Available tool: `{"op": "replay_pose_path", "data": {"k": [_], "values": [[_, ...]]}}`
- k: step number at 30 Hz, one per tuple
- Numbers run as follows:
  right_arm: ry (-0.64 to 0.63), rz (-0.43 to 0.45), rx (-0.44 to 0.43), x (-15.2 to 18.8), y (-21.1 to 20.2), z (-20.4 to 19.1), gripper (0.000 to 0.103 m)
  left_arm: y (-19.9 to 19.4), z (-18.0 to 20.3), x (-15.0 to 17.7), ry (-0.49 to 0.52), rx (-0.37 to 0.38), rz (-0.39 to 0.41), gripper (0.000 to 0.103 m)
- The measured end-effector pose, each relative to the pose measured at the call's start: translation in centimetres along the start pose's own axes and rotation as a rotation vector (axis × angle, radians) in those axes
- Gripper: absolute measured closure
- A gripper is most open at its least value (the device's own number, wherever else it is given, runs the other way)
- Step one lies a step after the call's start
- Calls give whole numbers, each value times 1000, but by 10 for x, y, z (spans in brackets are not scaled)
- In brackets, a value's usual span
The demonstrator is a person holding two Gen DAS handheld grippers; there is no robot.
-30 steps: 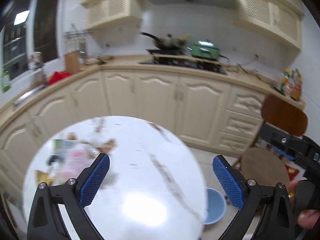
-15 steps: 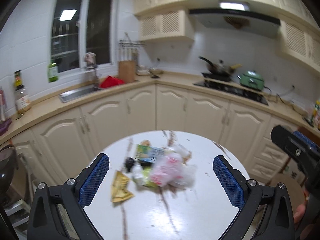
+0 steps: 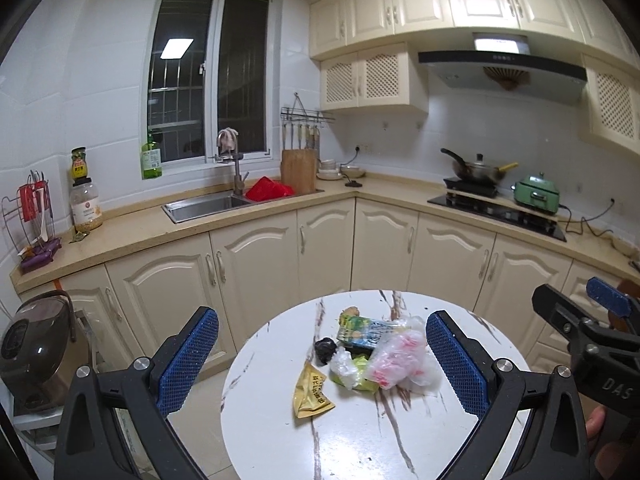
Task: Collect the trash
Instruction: 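Move both tools back over the table, then grasp the yellow sauce packet with the left gripper while the right grasps a plastic bag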
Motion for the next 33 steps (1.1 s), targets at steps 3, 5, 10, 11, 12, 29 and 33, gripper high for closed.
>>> {"op": "replay_pose_path", "data": {"k": [3,5,10,11,12,29,33], "values": [[-15,-2,20,-1,0,-3,0,-5,-4,3,-10,-8,4,1],[-16,-6,18,-2,0,-5,0,-9,-7,4,-18,-11,6,1],[-33,-6,18,-4,-1,-9,0,-3,-11,-3,-21,-8,3,1],[-34,-9,17,-4,-1,-10,0,-1,-12,-4,-22,-7,2,1],[-35,-11,16,-4,0,-10,0,1,-17,-8,-24,-6,-1,1],[-41,-203,70,36,85,13,0,121,-45,43,-22,1,-243,1],[-39,-290,65,60,118,17,0,168,-51,59,-30,11,-328,1]]}}
Point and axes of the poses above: each gripper's, at about its wrist camera, not at the fingertips, and y roughly the way its jaws point, z to its right, x to its underside, the point moved 7 cm from there along y, roughly the way its jaws point, and after that the axes turned 5 degrees about y, right-handed, at the moved point
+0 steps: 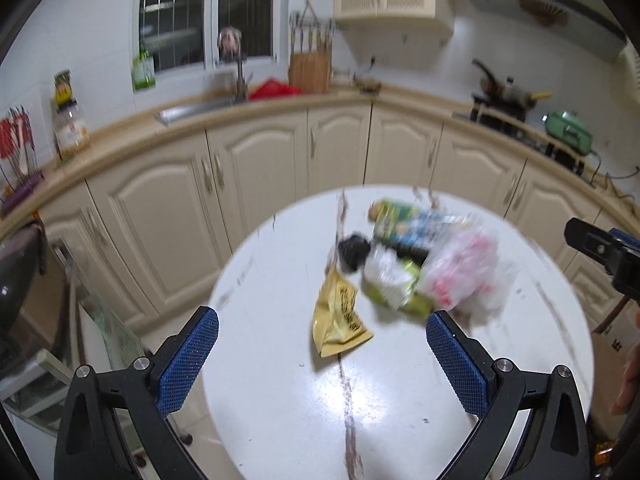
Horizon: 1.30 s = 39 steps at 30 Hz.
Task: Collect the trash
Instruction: 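Grasp the yellow sauce packet with the left gripper while the right grasps a plastic bag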
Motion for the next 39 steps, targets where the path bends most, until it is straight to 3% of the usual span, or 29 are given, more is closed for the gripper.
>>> {"op": "replay_pose_path", "data": {"k": [9,15,17,20,26,30,33,36,39], "values": [[0,-147,-46,26,65,-12,0,112,-12,-9,31,-30,-167,1],[15,-209,-87,29,104,-25,0,165,-16,-32,39,-4,-218,2],[16,-232,-89,31,118,-30,0,184,-16,-38,35,12,-246,4],[32,-264,-96,35,137,-32,0,200,-17,-47,29,40,-254,20],[54,-276,-208,42,139,-35,43,213,-17,-64,42,81,-226,60],[78,-276,-257,43,132,-32,57,219,-19,-68,26,108,-218,63],[84,-264,-256,43,122,-25,60,220,-23,-68,5,132,-220,68],[96,-252,-261,46,109,-15,77,213,-32,-61,-16,144,-222,70],[106,-243,-253,49,99,-4,77,198,-32,-49,-14,143,-218,71]]}}
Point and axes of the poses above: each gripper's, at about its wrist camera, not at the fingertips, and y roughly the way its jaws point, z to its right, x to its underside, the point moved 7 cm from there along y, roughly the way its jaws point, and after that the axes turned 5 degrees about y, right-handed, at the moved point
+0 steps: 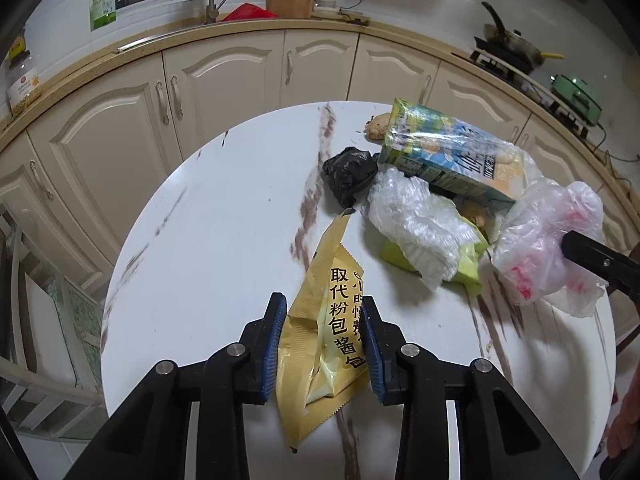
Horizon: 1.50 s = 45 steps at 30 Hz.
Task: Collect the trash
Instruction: 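Grasp the yellow sauce packet with the left gripper while the right grasps a plastic bag, then carry both items to the blue bucket and open both grippers over it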
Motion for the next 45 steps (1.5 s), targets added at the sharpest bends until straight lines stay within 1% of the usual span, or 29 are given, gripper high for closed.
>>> {"op": "replay_pose_path", "data": {"k": [6,7,9,13,18,21,22,25,28,30,31,35,37,38,40,45], "values": [[19,12,-2,8,-16,13,77,-24,15,11,17,-7,30,71],[19,19,-3,9,-20,14,77,-29,18,10,25,-10,43,71],[20,36,-4,9,-29,14,77,-47,27,18,38,-14,68,71],[23,78,-13,8,-52,16,77,-79,51,15,62,6,132,71],[24,151,-25,5,-91,19,77,-115,79,10,97,32,210,71],[32,209,-35,1,-121,24,77,-141,103,6,125,42,275,71],[33,236,-30,-1,-134,26,77,-150,107,8,133,45,293,71],[31,305,-20,-7,-168,33,77,-178,137,8,176,58,363,71],[31,378,12,-9,-206,46,77,-202,168,17,211,97,411,71],[43,417,36,-7,-231,61,77,-211,189,25,237,127,428,71],[49,431,50,-6,-240,68,77,-216,206,30,257,152,436,71],[101,475,127,4,-274,111,77,-229,259,51,329,233,439,71],[143,489,168,13,-290,139,77,-230,285,61,367,271,427,71],[164,494,187,16,-297,152,77,-231,304,71,393,295,419,71],[210,500,232,27,-310,183,77,-228,325,80,424,327,401,71],[302,500,313,51,-333,243,77,-227,384,112,491,411,356,71]]}}
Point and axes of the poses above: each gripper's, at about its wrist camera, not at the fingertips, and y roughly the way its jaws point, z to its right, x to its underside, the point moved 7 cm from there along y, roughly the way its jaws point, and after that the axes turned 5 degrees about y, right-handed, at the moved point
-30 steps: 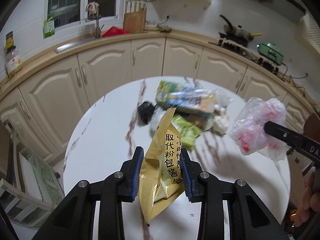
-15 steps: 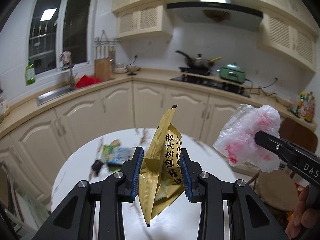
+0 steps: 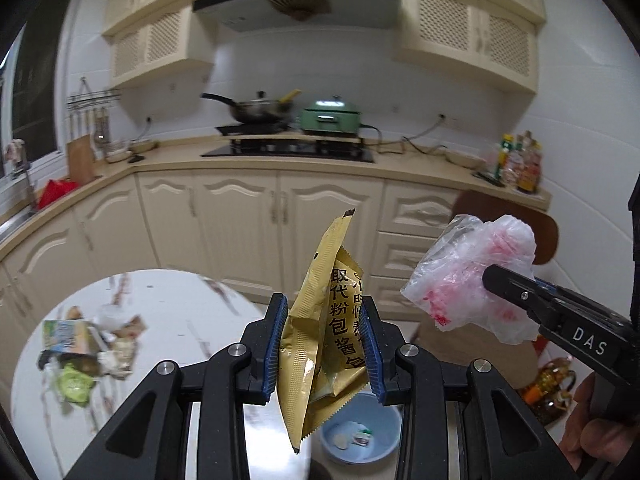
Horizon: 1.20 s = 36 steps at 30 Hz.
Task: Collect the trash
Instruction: 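Carry both items to the blue bucket and open both grippers over it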
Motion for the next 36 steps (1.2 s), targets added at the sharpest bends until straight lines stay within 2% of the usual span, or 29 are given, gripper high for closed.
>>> {"op": "replay_pose_path", "data": {"k": [6,9,13,17,18,22,24,27,33,36], "values": [[51,-29,92,5,4,63,77,32,44,9,24,77,-50,71],[73,-61,126,13,16,87,77,55,35,7,25,99,-90,71],[109,-115,157,32,37,119,77,96,43,12,37,123,-163,71],[145,-190,192,56,68,147,77,150,41,13,44,129,-250,71],[157,-210,198,63,75,153,77,181,35,-2,44,126,-272,71],[215,-294,223,95,107,182,77,241,41,5,55,120,-365,71],[245,-345,232,114,125,196,77,289,50,1,62,118,-412,71],[279,-407,243,138,147,213,77,341,57,0,66,128,-483,71],[319,-515,258,179,187,235,77,434,56,21,52,100,-607,70],[338,-556,258,194,205,242,77,464,55,31,31,98,-663,70]]}}
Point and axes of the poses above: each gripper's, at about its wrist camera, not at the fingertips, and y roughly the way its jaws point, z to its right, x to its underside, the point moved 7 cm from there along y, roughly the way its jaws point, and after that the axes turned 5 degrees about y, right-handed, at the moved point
